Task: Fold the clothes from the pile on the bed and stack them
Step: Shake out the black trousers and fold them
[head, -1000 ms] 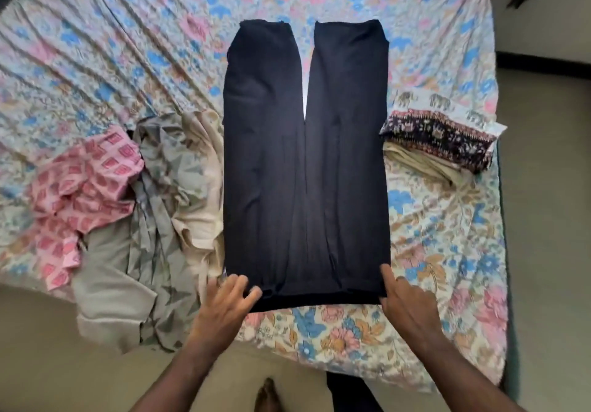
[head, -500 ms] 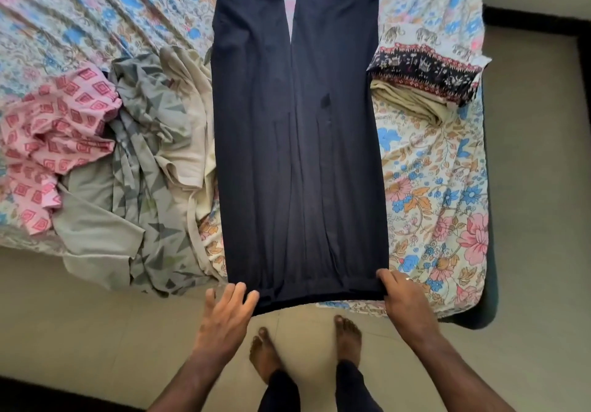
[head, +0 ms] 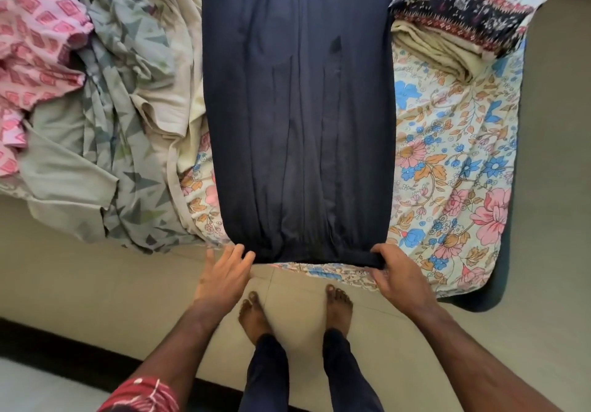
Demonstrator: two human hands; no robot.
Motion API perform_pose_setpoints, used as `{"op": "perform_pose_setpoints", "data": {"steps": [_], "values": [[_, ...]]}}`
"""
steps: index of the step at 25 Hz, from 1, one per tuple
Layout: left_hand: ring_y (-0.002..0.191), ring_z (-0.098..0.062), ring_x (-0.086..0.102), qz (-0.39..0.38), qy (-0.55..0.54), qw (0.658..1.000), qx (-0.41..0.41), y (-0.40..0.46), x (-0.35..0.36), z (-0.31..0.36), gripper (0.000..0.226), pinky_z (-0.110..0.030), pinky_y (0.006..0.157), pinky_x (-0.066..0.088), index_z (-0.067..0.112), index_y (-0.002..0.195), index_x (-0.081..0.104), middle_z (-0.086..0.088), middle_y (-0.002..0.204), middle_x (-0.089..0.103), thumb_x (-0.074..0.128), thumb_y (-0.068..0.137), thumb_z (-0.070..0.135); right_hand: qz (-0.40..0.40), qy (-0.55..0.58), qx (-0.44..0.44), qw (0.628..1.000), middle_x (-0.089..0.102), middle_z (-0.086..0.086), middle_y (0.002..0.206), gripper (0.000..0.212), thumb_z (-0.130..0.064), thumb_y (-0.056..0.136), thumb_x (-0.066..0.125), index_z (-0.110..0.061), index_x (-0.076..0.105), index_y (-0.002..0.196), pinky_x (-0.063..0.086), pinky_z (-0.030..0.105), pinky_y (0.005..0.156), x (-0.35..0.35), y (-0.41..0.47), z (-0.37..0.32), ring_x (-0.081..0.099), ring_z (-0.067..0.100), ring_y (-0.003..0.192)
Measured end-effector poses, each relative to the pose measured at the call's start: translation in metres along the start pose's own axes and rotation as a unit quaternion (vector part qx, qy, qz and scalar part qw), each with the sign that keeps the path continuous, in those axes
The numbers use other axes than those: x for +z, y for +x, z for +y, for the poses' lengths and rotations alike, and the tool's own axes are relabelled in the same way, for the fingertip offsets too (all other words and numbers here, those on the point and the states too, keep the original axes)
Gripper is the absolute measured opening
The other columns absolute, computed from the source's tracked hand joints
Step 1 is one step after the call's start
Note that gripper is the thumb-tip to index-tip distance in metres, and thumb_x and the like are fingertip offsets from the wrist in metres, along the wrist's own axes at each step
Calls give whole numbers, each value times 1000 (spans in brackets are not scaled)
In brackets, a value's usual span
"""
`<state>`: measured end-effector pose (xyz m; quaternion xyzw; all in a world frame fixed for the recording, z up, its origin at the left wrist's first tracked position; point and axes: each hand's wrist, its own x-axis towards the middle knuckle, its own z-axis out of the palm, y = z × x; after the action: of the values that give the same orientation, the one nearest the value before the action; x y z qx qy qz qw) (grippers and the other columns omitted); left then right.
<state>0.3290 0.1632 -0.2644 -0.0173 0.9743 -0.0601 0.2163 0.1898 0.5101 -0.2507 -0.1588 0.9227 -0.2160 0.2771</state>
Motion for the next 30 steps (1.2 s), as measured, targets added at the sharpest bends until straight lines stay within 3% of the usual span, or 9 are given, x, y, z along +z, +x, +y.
{"op": "perform_pose_setpoints", "data": {"steps": [2,5,7,10,13,21,23,27,30], "values": [[101,-27,56,-51,-41,998,-10,-6,-11,11,51,-55,88,41,20,110,65,-5,105,57,87,69,41,12,50,5,999,59,-10,112,37,-34,90,78,-24,61,122,48,23,83,-2,-5,-3,57,5,98],[99,-24,54,-15,-99,995,26,-1,-40,40,45,-49,85,46,24,110,61,0,106,54,83,73,38,67,177,113,975,63,-10,109,43,-35,86,82,-29,58,121,51,22,79,-8,-3,-15,62,4,96],[114,-25,50,-16,-112,990,82,11,-48,61,56,-48,91,43,26,134,52,-3,126,52,75,83,32,82,292,208,930,68,-1,109,60,-29,84,86,-31,47,129,60,37,84,-5,6,-20,69,14,96],[136,-28,33,-50,-99,990,86,26,-51,82,77,-53,106,30,31,158,19,-6,152,30,60,94,19,78,375,267,884,73,5,110,71,-16,82,87,-25,45,139,61,50,89,3,16,-21,74,21,97],[139,-29,26,-79,-93,991,48,30,-52,94,90,-54,109,27,34,160,6,-6,157,18,60,92,12,55,357,225,905,72,0,114,67,-9,86,81,-19,49,144,61,41,91,3,14,-34,72,15,102],[137,-28,28,-98,-143,985,9,29,-54,102,96,-53,106,31,37,160,4,-5,158,16,65,90,14,33,302,92,948,65,-21,120,66,8,87,71,-25,51,140,54,12,90,-3,14,-76,65,-10,106],[136,-28,28,-94,-151,984,3,29,-53,103,96,-54,105,31,37,160,4,-5,159,16,66,90,17,23,286,66,956,64,-24,119,68,8,85,70,-25,50,141,54,14,88,-1,19,-86,64,-8,108],[138,-28,26,-116,-163,980,2,29,-49,105,98,-56,105,32,38,160,2,-5,160,13,68,90,21,-3,265,34,964,60,-23,128,72,3,85,71,-27,45,144,54,23,102,4,26,-110,57,-7,121],[141,-27,25,-114,-203,972,14,24,-51,101,89,-55,109,32,36,160,11,-2,161,15,67,93,25,-15,229,6,973,60,-22,122,78,-1,86,72,-25,37,151,56,23,99,9,27,-131,58,-13,114]]}}
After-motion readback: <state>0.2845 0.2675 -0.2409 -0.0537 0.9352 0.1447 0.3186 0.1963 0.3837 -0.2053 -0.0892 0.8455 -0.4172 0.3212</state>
